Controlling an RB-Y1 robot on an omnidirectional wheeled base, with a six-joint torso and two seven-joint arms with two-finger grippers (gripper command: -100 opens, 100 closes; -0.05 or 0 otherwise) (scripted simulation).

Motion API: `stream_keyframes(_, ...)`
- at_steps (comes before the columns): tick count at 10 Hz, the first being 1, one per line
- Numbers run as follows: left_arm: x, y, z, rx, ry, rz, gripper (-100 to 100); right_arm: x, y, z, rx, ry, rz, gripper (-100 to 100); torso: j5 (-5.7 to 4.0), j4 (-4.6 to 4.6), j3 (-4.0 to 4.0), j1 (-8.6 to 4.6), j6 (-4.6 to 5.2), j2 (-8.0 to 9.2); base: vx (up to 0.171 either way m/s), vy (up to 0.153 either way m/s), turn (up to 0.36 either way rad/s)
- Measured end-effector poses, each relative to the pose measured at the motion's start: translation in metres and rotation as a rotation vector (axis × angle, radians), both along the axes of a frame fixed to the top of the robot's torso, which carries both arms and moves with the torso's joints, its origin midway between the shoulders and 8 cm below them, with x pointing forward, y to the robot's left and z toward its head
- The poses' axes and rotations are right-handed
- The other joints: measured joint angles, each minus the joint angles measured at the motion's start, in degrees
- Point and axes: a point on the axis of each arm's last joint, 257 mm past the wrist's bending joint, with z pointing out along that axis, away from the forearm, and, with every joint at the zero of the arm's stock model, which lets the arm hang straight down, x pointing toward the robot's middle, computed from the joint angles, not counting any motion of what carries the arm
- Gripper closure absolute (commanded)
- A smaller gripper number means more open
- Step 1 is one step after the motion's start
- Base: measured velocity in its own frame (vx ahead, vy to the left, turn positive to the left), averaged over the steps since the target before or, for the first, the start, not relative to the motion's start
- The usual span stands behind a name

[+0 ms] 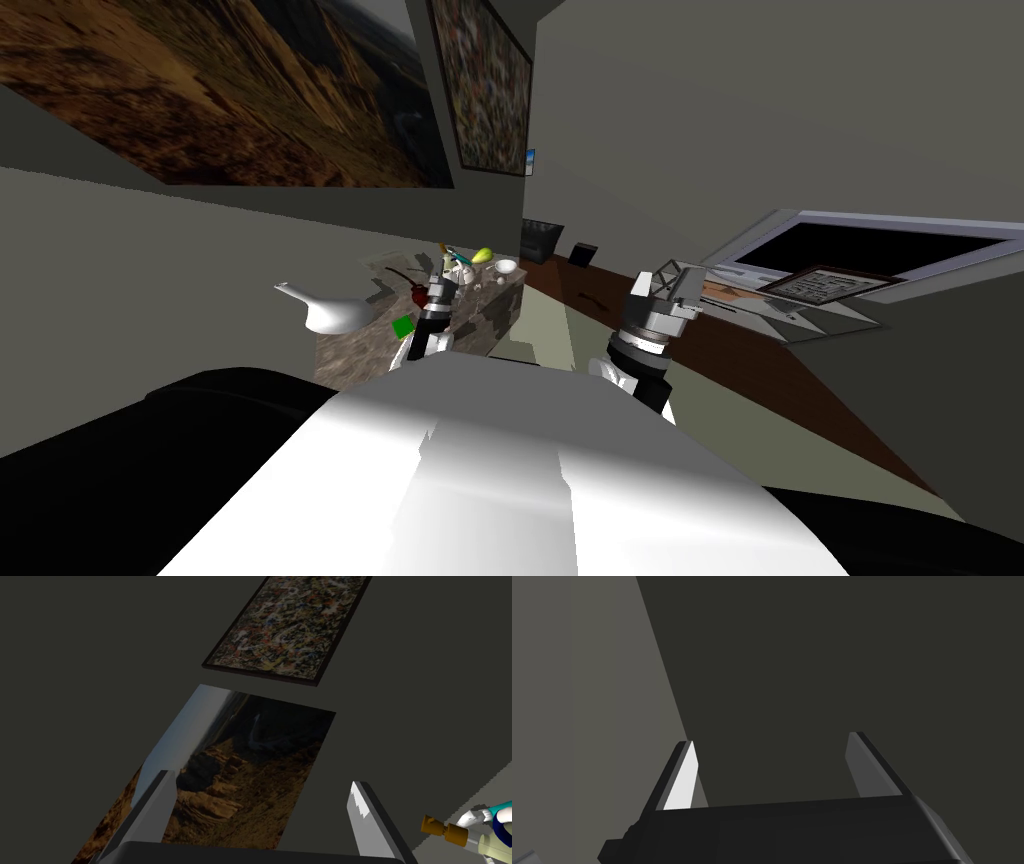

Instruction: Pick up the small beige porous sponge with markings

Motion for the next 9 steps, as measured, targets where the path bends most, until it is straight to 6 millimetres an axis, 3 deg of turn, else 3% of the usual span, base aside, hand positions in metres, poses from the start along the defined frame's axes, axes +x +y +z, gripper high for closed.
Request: stream_keyframes(9, 0.026, 0.041, -0.04, 0.054, 0.224, 0.048, -100, 0.0, 0.0, 0.0, 0.0, 0.0, 0.0, 0, 0.0, 0.0, 0.01, 0.05, 0.0, 0.01, 0.02, -0.059, 0.038)
